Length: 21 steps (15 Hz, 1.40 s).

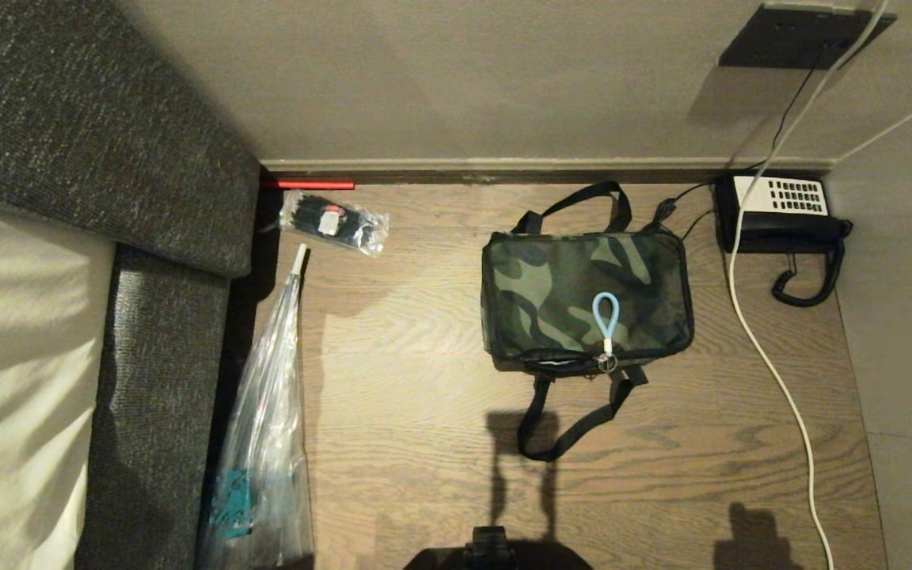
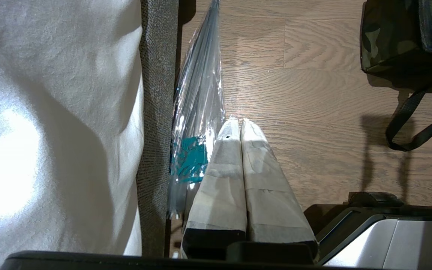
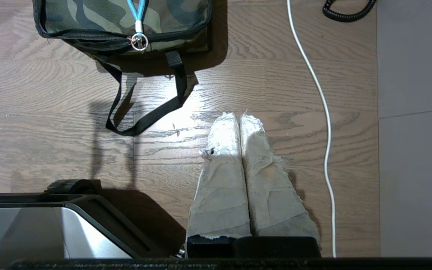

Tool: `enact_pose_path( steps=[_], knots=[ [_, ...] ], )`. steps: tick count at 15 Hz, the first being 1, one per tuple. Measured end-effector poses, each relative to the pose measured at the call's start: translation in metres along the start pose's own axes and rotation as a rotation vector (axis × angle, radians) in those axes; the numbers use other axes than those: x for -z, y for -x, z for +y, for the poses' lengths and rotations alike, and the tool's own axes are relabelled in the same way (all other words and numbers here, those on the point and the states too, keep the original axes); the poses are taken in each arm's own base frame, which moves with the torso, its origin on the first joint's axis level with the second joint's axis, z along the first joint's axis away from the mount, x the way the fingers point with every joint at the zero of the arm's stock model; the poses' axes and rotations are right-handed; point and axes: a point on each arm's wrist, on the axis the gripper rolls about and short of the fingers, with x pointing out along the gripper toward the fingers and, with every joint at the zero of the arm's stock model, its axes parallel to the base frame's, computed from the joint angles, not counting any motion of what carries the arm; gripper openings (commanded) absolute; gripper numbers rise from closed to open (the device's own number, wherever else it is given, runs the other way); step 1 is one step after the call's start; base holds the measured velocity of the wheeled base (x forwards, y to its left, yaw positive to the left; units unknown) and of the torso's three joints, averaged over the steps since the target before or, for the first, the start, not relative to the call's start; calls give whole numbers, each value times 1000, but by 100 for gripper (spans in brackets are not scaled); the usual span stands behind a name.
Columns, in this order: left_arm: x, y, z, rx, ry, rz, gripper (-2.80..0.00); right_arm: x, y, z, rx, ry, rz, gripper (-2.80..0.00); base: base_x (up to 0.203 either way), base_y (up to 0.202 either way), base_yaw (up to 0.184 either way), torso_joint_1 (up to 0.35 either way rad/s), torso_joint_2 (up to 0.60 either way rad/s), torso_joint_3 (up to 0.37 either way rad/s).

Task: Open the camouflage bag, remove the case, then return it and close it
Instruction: Open the top of the storage box

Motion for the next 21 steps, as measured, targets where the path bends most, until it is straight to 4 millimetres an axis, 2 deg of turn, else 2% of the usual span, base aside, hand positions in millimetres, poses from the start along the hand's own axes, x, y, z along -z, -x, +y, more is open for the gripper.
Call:
enact_pose_path(
  steps=[4, 5, 7, 10, 11, 12, 13, 14, 17, 19, 21],
  knots=[
    [0, 0, 0, 0, 0, 0, -280, 0, 1, 0, -7, 39, 23, -280, 0, 0, 0, 0, 0, 0],
    [0, 0, 0, 0, 0, 0, -280, -6, 4, 0, -18, 29, 20, -280, 0, 0, 0, 0, 0, 0],
    [0, 0, 0, 0, 0, 0, -280, -37, 20, 1, -53, 4, -18, -280, 0, 0, 0, 0, 0, 0],
    [0, 0, 0, 0, 0, 0, -280, -106, 72, 2, -138, -54, -137, -280, 0, 0, 0, 0, 0, 0],
    [0, 0, 0, 0, 0, -1, -280, -124, 81, 3, -164, -80, -143, -280, 0, 0, 0, 0, 0, 0],
    [0, 0, 0, -1, 0, -2, -280, -143, 79, 4, -194, -97, -134, -280, 0, 0, 0, 0, 0, 0],
    [0, 0, 0, 0, 0, -1, -280, -160, 67, 5, -220, -112, -91, -280, 0, 0, 0, 0, 0, 0],
    [0, 0, 0, -1, 0, -1, -280, -175, 44, 5, -240, -131, -2, -280, 0, 0, 0, 0, 0, 0],
    [0, 0, 0, -1, 0, -1, -280, -205, -44, 5, -288, -174, 321, -280, 0, 0, 0, 0, 0, 0],
    [0, 0, 0, -1, 0, -1, -280, -205, -114, 6, -335, -183, 549, -280, 0, 0, 0, 0, 0, 0],
    [0, 0, 0, -1, 0, -1, -280, -188, -178, 17, -404, -170, 716, -280, 0, 0, 0, 0, 0, 0]
  ],
)
